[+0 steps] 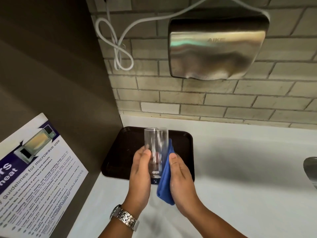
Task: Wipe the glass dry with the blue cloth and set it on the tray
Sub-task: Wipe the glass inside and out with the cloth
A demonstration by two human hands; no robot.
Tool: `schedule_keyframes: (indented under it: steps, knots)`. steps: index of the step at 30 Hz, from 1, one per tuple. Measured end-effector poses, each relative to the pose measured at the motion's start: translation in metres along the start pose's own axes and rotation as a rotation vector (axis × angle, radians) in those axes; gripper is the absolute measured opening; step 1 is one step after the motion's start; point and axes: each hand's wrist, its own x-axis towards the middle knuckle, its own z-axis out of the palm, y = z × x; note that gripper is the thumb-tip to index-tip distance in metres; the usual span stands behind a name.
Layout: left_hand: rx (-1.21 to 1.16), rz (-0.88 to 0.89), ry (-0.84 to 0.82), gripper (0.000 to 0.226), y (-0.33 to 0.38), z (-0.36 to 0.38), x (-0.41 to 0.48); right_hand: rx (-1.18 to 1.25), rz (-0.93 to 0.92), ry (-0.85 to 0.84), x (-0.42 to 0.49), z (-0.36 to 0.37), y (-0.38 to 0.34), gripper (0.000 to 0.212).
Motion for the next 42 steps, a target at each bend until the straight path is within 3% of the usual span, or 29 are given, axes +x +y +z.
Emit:
schedule_keyframes:
  steps: [9, 13, 17, 19, 23, 25, 28, 33, 35, 37, 40, 42]
  knots:
    - [-0.021, 0.024, -0.124, 0.072, 0.007, 0.008, -0.005, -0.223, -0.235, -0.104, 0.014, -0.005, -0.015, 0.048]
    - [-0.021, 0.016, -0.144, 0.072, 0.007, 0.01, -0.005, -0.564, -0.477, -0.168, 0.019, -0.012, -0.021, 0.055]
    - [-0.052, -0.004, -0.12, 0.077, 0.007, 0.01, -0.001, -0.488, -0.434, -0.23, 0.03, -0.015, -0.023, 0.052]
    - [-0.046, -0.013, -0.118, 0.072, 0.007, 0.009, 0.0, -0.488, -0.425, -0.224, 0.032, -0.013, -0.021, 0.05]
    - [0.019, -0.027, -0.122, 0.039, 0.005, 0.003, 0.0, -0.809, -0.664, -0.276, 0.042, -0.024, -0.024, 0.045]
    - [0.052, -0.03, -0.13, 0.044, 0.005, 0.001, -0.002, -0.858, -0.685, -0.311, 0.055, -0.033, -0.035, 0.042]
    - [0.125, 0.004, -0.152, 0.057, 0.003, 0.004, -0.006, -0.875, -0.544, -0.341, 0.067, -0.034, -0.056, 0.038]
    - [0.201, 0.005, -0.149, 0.055, -0.002, 0.002, -0.011, -1.189, -0.806, -0.54, 0.071, -0.038, -0.057, 0.035]
    - [0.17, -0.022, -0.117, 0.06, -0.003, 0.003, -0.012, -1.067, -0.674, -0.447, 0.072, -0.038, -0.054, 0.038]
    - [0.113, -0.065, -0.076, 0.064, -0.002, 0.007, -0.011, -0.768, -0.442, -0.298, 0.068, -0.032, -0.047, 0.043]
    - [0.005, -0.132, -0.043, 0.046, 0.002, 0.01, -0.005, -0.213, -0.184, -0.205, 0.05, -0.017, -0.024, 0.048]
    - [-0.061, -0.172, -0.033, 0.038, 0.004, 0.008, -0.002, -0.042, -0.08, -0.175, 0.037, -0.009, -0.011, 0.05]
